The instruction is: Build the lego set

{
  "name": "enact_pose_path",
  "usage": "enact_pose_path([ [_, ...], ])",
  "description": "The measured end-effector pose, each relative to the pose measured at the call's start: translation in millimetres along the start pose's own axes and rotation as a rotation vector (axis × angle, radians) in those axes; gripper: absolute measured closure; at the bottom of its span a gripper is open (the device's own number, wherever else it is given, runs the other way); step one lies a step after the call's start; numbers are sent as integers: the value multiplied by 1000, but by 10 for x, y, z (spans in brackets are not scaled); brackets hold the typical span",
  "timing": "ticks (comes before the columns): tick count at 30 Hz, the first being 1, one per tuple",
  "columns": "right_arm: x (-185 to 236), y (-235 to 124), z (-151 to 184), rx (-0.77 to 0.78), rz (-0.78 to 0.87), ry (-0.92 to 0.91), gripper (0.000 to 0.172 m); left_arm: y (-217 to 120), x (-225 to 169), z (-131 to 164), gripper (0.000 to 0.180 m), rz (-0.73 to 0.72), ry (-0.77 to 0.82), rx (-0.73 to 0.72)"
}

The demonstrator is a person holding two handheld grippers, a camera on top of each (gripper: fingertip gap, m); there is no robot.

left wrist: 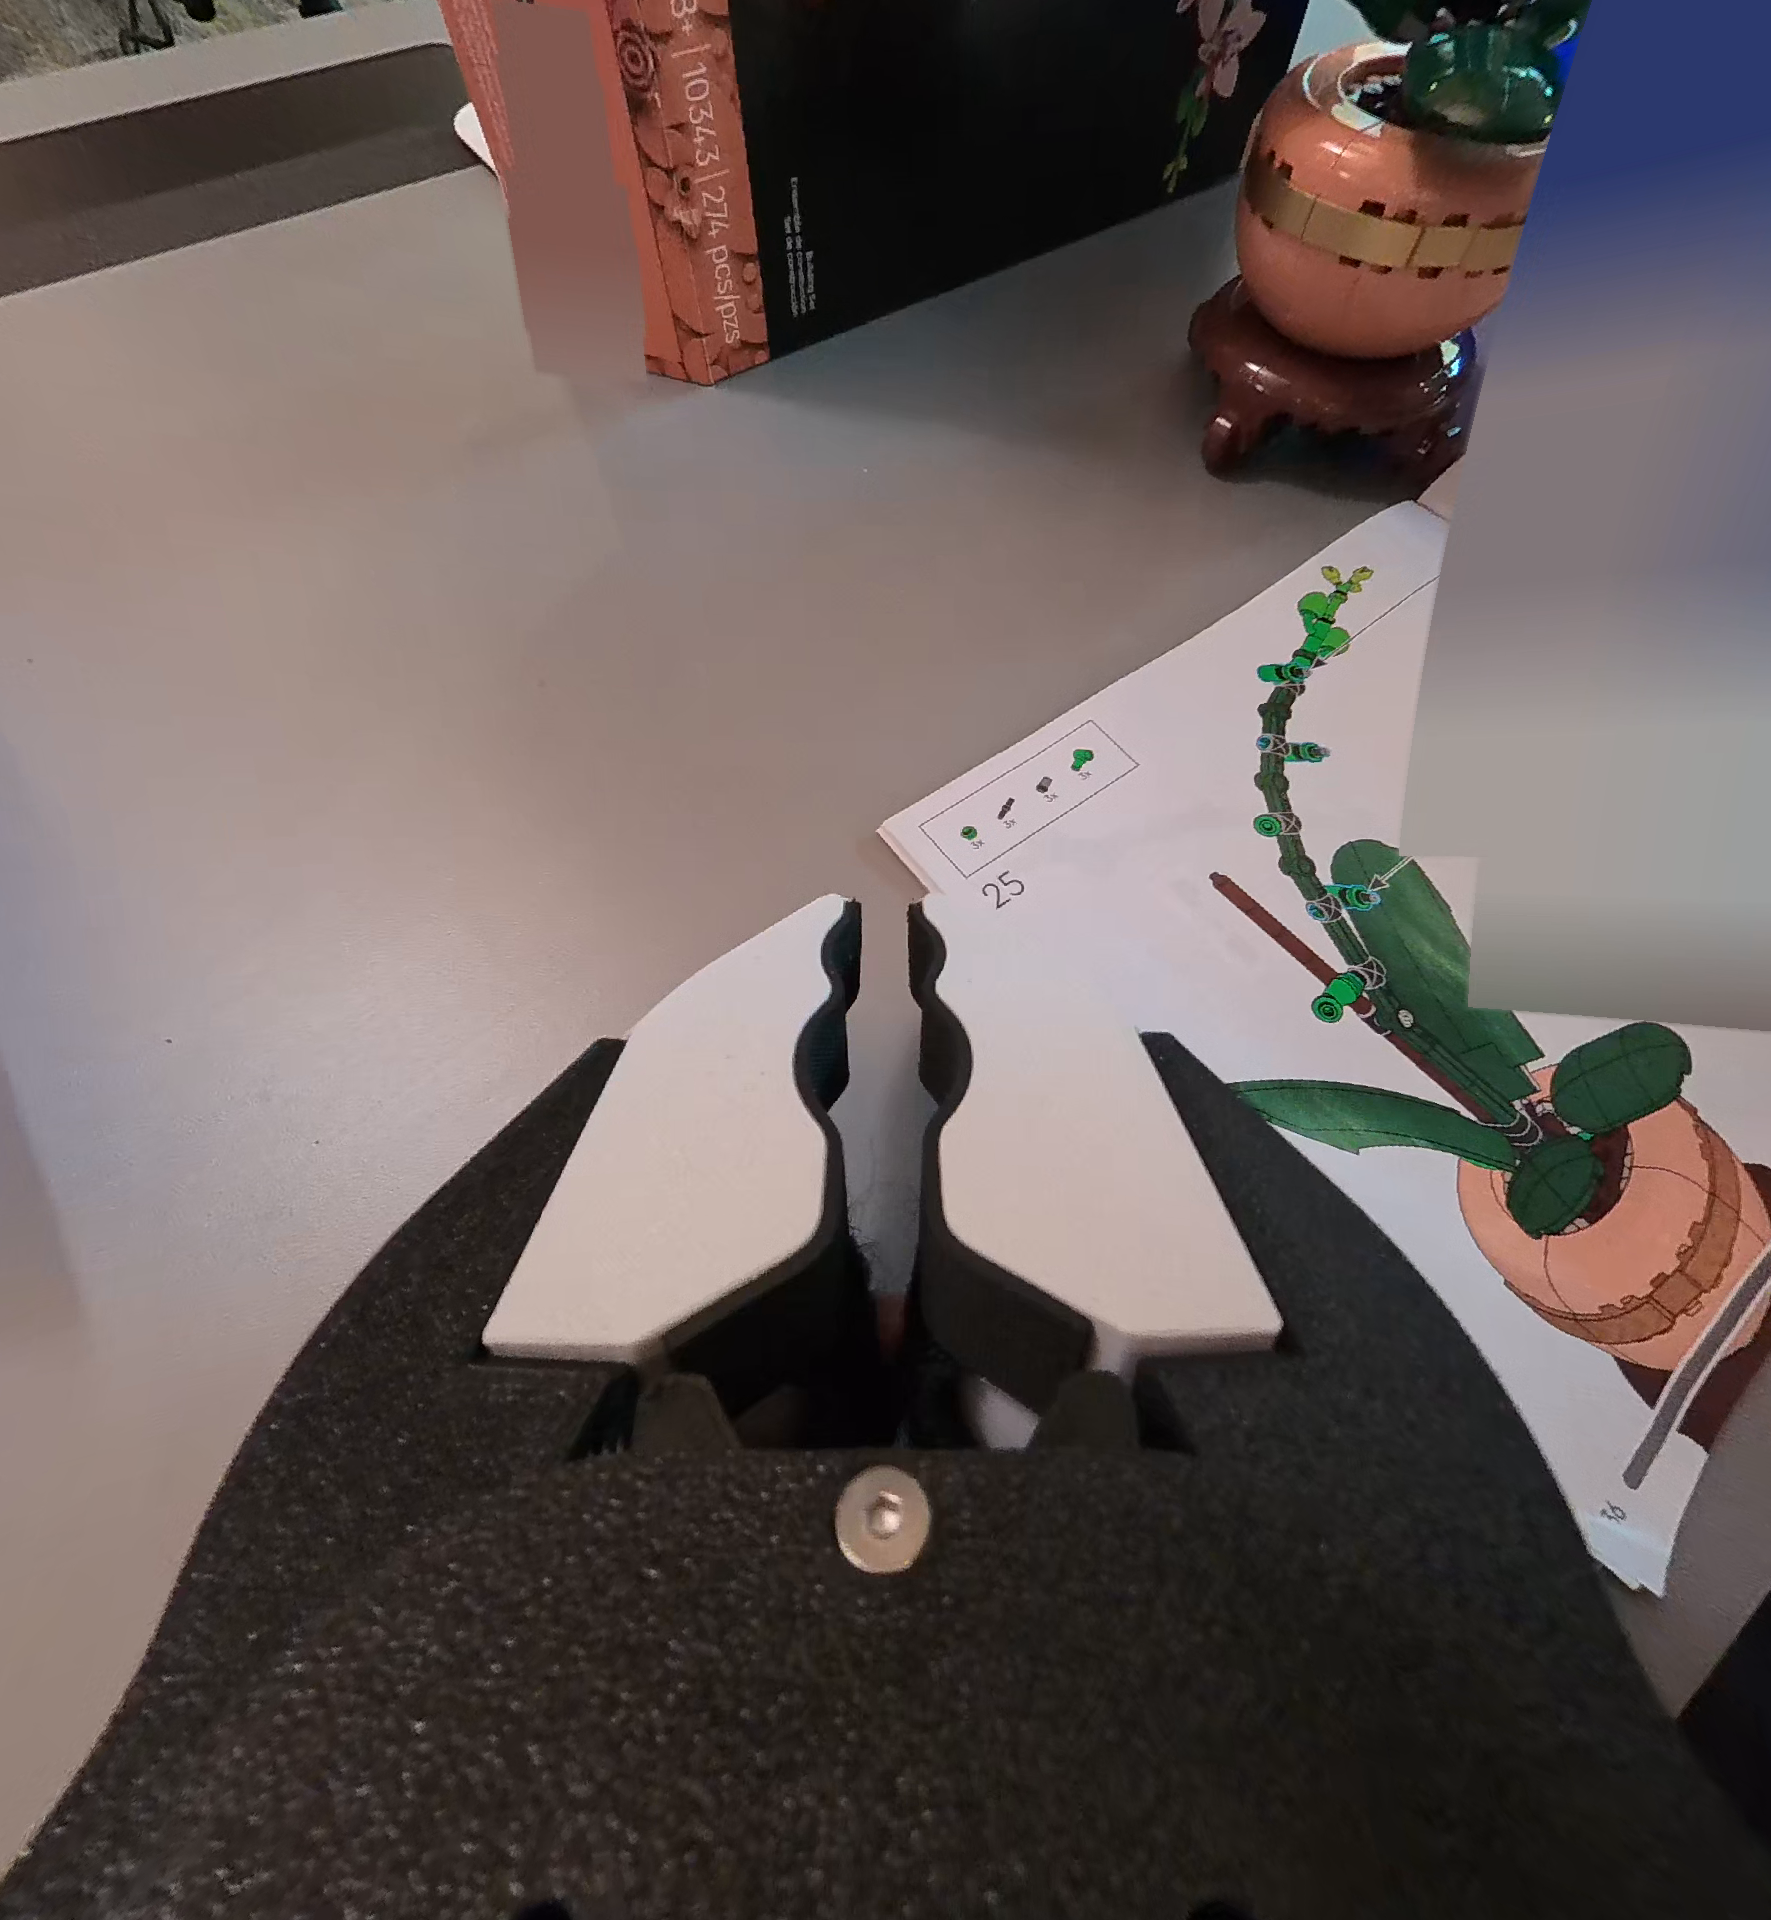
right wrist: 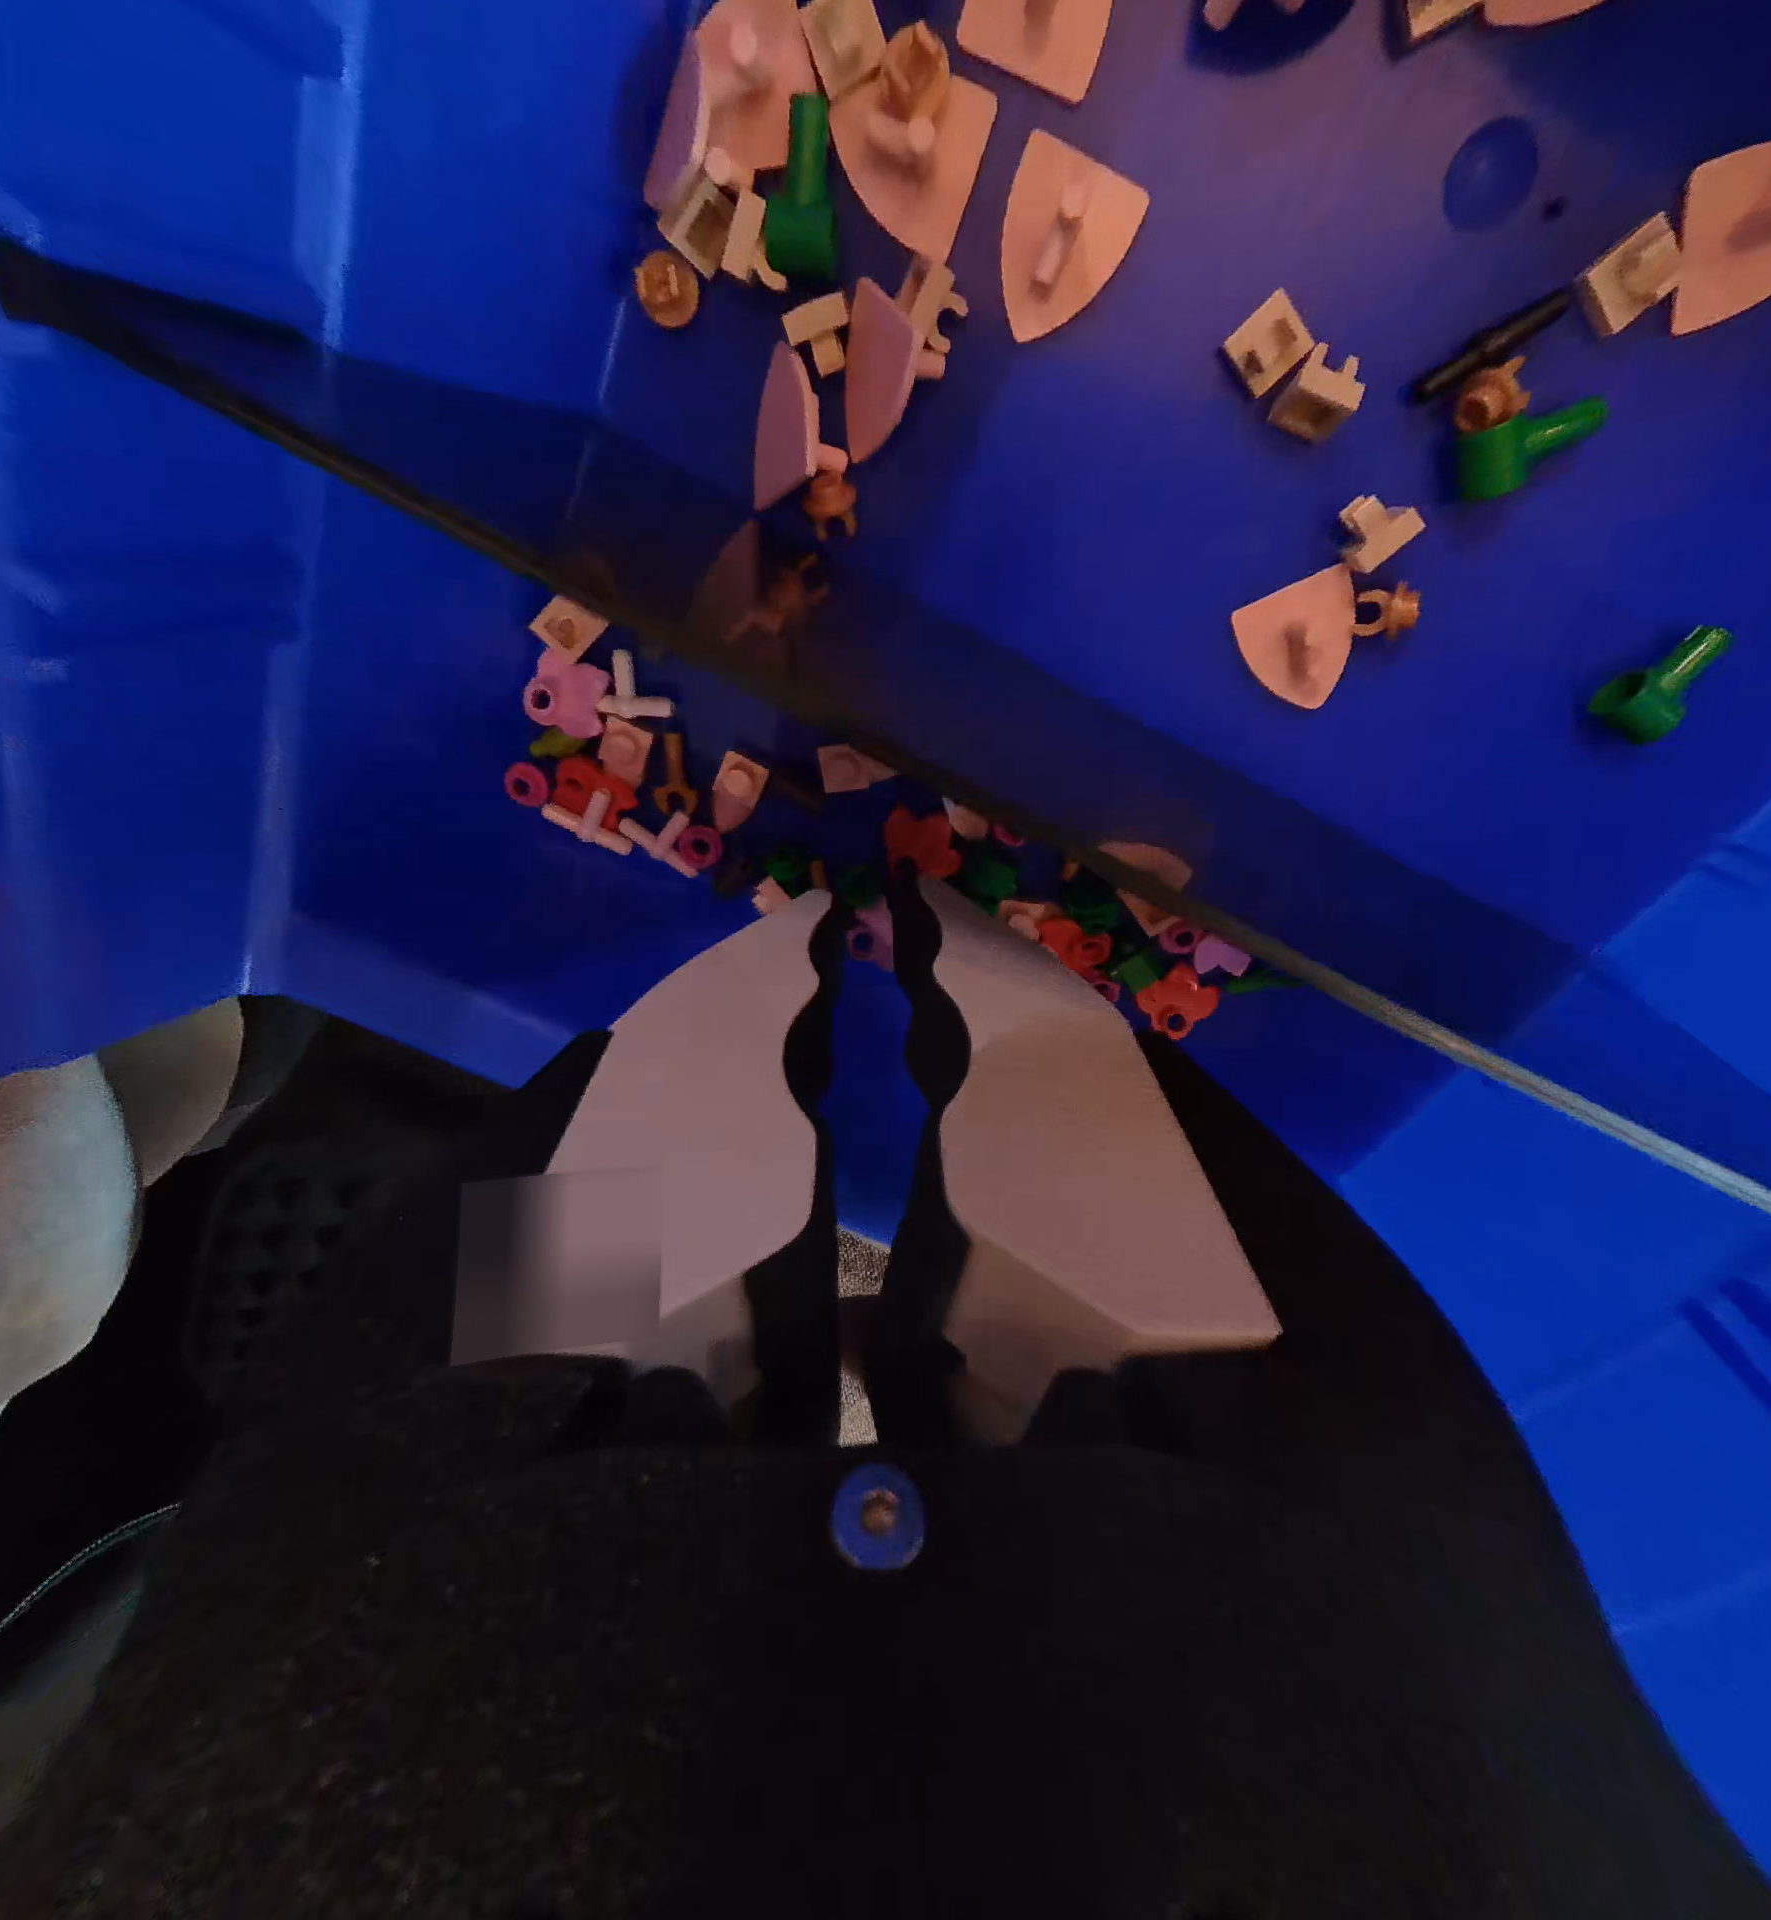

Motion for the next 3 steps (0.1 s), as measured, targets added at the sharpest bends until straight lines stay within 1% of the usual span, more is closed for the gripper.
enact_pose_path([
  [3,-2,5,-8,13,3,-7,164,7,6,6,173,3,-7,13],
])
Point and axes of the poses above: each gripper's, where its closed fingertips meet, y out along the fingers, z out of its underside, x = y × z across the jaws, the point moved 5 cm from there along -y, back along the fingers, and after that the axes turned 2 degrees about x, right-handed, at the moved point
